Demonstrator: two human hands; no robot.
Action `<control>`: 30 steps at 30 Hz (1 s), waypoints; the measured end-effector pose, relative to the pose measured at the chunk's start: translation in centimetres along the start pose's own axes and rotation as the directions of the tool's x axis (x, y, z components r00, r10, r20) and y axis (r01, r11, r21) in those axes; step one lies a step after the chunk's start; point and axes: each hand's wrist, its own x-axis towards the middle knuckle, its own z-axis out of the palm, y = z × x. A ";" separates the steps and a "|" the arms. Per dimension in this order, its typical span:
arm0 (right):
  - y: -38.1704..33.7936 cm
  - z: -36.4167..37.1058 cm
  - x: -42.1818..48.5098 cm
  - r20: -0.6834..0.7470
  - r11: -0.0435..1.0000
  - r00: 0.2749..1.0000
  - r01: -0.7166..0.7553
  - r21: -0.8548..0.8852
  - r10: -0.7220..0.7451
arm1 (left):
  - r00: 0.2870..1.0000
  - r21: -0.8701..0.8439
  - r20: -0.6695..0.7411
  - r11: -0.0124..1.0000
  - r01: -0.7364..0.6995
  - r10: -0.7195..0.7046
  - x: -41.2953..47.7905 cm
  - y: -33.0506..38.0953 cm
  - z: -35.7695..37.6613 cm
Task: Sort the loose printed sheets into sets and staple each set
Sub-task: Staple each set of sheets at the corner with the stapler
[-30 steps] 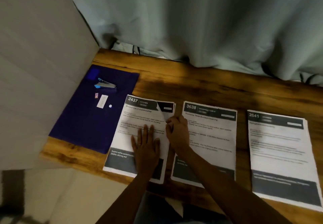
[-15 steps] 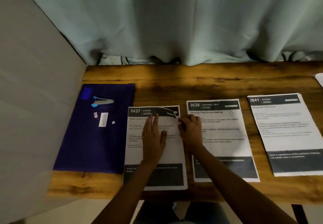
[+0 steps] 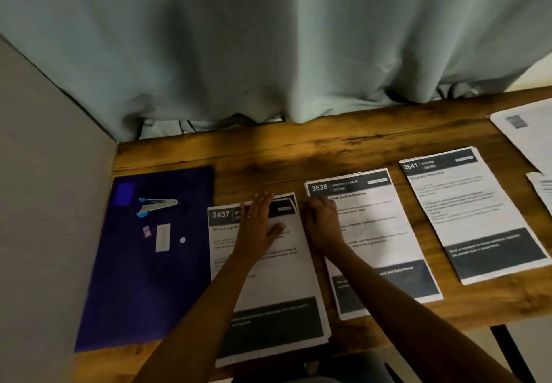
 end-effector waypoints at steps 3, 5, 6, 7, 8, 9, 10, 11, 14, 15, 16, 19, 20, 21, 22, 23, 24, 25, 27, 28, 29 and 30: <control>-0.4 -0.2 2.5 0.070 0.997 0.997 -0.015 -0.081 0.021 | 1.000 -0.011 -0.003 1.000 -0.008 0.008 0.1 -0.2 0.1; -0.5 -0.1 4.0 0.153 0.993 0.988 0.008 -0.121 0.011 | 1.000 -0.022 -0.012 1.000 -0.022 0.022 0.2 -0.5 0.2; -0.7 -0.1 4.5 0.178 0.993 0.984 0.022 -0.118 -0.001 | 0.999 -0.021 -0.016 0.999 -0.030 0.029 0.2 -0.6 0.2; -1.0 -0.2 4.8 0.190 0.995 0.982 0.034 -0.098 -0.014 | 0.999 -0.017 -0.019 0.999 -0.035 0.035 0.2 -0.7 0.2; -1.2 -0.3 5.1 0.189 0.997 0.981 0.042 -0.069 -0.029 | 0.999 -0.012 -0.021 0.999 -0.038 0.037 0.2 -0.8 0.2; -1.6 -0.5 5.2 0.192 0.998 0.981 0.037 -0.046 -0.028 | 0.999 -0.010 -0.023 0.999 -0.037 0.036 0.1 -0.8 0.2; -1.8 -0.7 5.3 0.198 0.999 0.980 0.022 -0.031 -0.015 | 0.999 -0.009 -0.026 0.999 -0.032 0.032 0.1 -0.8 0.2; -2.0 -0.8 5.3 0.202 1.000 0.979 0.003 -0.025 0.002 | 0.999 -0.011 -0.029 1.000 -0.025 0.025 0.0 -0.8 0.1; -2.0 -0.7 5.1 0.202 0.999 0.979 -0.032 -0.006 0.033 | 0.999 -0.014 -0.032 1.000 -0.023 0.022 -0.3 -0.7 -0.2; -1.9 -0.7 5.0 0.203 1.000 0.979 -0.026 -0.009 0.027 | 0.999 -0.015 -0.031 1.000 -0.027 0.027 -0.4 -0.6 -0.4; -1.9 -0.8 4.8 0.207 1.000 0.978 -0.021 -0.018 0.024 | 0.999 -0.014 -0.030 0.999 -0.031 0.031 -0.4 -0.6 -0.5; -1.7 -1.0 4.4 0.200 1.000 0.980 0.003 0.018 -0.006 | 0.999 0.000 -0.023 0.999 -0.036 0.036 -0.3 -0.5 -0.7; -1.7 -1.1 4.2 0.186 0.999 0.982 0.010 0.043 -0.017 | 0.999 0.008 -0.021 0.999 -0.043 0.043 -0.3 -0.5 -0.8; -1.8 -1.2 4.0 0.164 0.998 0.986 0.012 0.066 -0.023 | 0.999 0.015 -0.018 0.999 -0.051 0.051 -0.3 -0.5 -0.9; -1.9 -1.2 3.8 0.138 0.995 0.990 0.014 0.095 -0.027 | 0.998 0.021 -0.018 0.998 -0.059 0.060 -0.3 -0.5 -0.9; -1.9 -1.3 3.6 0.112 0.992 0.993 0.012 0.126 -0.026 | 0.998 0.024 -0.021 0.998 -0.065 0.066 -0.3 -0.5 -0.9; -1.9 -1.3 3.4 0.089 0.988 0.996 0.010 0.153 -0.024 | 0.997 0.027 -0.024 0.997 -0.070 0.070 -0.3 -0.5 -0.9; -1.8 -1.3 3.2 0.070 0.985 0.997 0.009 0.173 -0.022 | 0.997 0.035 -0.027 0.997 -0.071 0.072 -0.3 -0.5 -0.8; -1.8 -1.4 2.9 0.047 0.982 0.999 0.016 0.188 -0.025 | 0.997 0.057 -0.030 0.996 -0.072 0.073 -0.4 -0.4 -0.8; -1.7 -1.3 2.9 0.050 0.981 0.998 0.015 0.192 -0.025 | 0.997 0.064 -0.031 0.995 -0.075 0.077 -0.4 -0.3 -0.7; -1.5 -1.2 2.9 0.052 0.981 0.998 0.015 0.193 -0.026 | 0.996 0.065 -0.034 0.995 -0.080 0.083 -0.5 -0.3 -0.7; -1.3 -1.0 2.9 0.047 0.983 0.999 0.011 0.181 -0.019 | 0.995 0.062 -0.037 0.994 -0.085 0.088 -0.5 -0.2 -0.7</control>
